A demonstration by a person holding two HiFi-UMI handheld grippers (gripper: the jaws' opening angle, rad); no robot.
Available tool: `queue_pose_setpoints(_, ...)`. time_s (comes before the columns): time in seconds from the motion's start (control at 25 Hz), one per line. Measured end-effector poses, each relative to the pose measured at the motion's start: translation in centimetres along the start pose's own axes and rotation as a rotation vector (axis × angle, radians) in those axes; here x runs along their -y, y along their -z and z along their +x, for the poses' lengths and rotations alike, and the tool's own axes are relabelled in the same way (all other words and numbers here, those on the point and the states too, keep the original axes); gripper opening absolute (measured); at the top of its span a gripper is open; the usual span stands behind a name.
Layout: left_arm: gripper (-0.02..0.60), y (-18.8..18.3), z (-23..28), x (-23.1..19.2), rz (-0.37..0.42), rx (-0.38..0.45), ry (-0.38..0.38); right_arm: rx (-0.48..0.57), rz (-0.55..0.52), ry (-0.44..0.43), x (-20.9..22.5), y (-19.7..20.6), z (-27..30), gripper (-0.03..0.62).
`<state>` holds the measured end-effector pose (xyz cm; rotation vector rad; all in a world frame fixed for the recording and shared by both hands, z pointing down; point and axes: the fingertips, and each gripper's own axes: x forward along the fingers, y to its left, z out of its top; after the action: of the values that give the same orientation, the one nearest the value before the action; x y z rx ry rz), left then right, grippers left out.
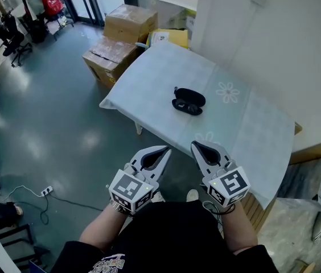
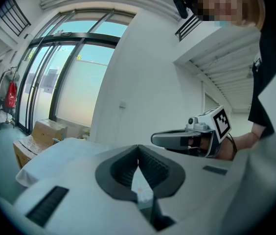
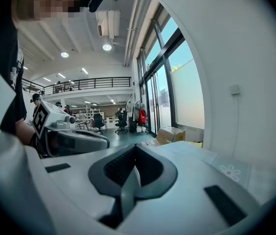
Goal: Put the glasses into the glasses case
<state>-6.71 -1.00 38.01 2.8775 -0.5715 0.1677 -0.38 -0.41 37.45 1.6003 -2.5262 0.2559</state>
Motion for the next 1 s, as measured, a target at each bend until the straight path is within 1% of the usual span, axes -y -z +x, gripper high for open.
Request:
queue_pose_setpoints(0.24,0.028,0.2,1.3,2.5,0.003,0.002,-0.037,-0.004,-0.007,-0.04,1.1,0.5,-2.4,0.023)
queue_pose_setpoints(0.48,0.028,0.4,2.5,4.7,-0.024,-0.002,-0.086,-0.006,-0.015,-0.079,2.5,0.7,-4.6,0.022)
queue_pose_setpoints(0.8,0.028,0.9,4.0,7.8,-0.016,-0.014,-0.122,0.001,0.001,-0.126,3.7,1.5,-7.1,0.023)
queue_pose_setpoints(1.0,0.028,0.9,4.1,8.8,-0.015,-0.02,-0.141,0.008,0.007,-0.146,3.7,1.6,-8.0,0.021)
